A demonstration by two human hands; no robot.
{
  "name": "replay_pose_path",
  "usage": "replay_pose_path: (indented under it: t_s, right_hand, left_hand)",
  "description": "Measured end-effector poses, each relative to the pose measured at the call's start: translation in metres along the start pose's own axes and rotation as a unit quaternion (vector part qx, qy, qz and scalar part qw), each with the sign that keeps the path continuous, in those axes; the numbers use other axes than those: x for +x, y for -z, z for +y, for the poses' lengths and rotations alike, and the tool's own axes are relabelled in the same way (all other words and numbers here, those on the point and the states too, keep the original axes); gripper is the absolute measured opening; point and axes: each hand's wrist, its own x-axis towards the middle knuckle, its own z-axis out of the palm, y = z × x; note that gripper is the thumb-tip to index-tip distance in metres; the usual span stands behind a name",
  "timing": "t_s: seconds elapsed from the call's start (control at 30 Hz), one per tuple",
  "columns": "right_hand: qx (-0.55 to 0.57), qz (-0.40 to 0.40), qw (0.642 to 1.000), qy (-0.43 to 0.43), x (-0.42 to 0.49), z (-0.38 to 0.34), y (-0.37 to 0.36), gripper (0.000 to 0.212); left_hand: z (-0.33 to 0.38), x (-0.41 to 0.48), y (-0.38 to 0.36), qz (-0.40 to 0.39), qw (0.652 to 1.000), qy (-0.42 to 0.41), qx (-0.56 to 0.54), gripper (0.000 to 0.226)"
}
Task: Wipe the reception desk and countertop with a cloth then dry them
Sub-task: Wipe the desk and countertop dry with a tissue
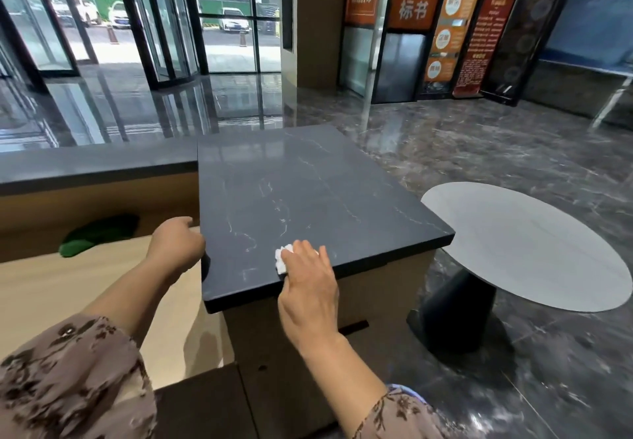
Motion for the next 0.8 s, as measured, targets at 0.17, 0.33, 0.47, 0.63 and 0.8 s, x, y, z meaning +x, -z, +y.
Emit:
replay_pose_path:
  t_s: [0.17, 0.33, 0.47, 0.63, 0.8]
  right_hand:
    - [0.059, -0.091, 0.987, 0.120, -0.024, -0.049, -0.013, 0.032]
    - [0.128, 0.050, 0.986, 0.095, -0.013, -0.034, 0.013, 0.039]
    - [0.033, 0.312, 0.942, -0.122, 0.020, 0.057, 0.061, 0.038]
    - [0.161, 0.297, 0.845, -0.414, 0.033, 0.124, 0.087, 0.024]
    - [0.131, 0.213, 0.901, -0.356, 0.029, 0.106, 0.071, 0.024]
  left_hand:
    - [-0.006, -0.002, 0.002, -0.049, 0.987, 0.066, -0.135, 0.013]
    - [-0.004, -0.007, 0.004, -0.069, 0.981, 0.087, -0.161, 0.019]
    - [-0.002, -0.008, -0.001, -0.060, 0.984, 0.073, -0.152, 0.013]
    - [0.000, -0.003, -0.006, -0.037, 0.989, 0.072, -0.126, 0.015]
    - [-0.004, 0.001, -0.006, -0.033, 0.993, 0.062, -0.092, 0.029]
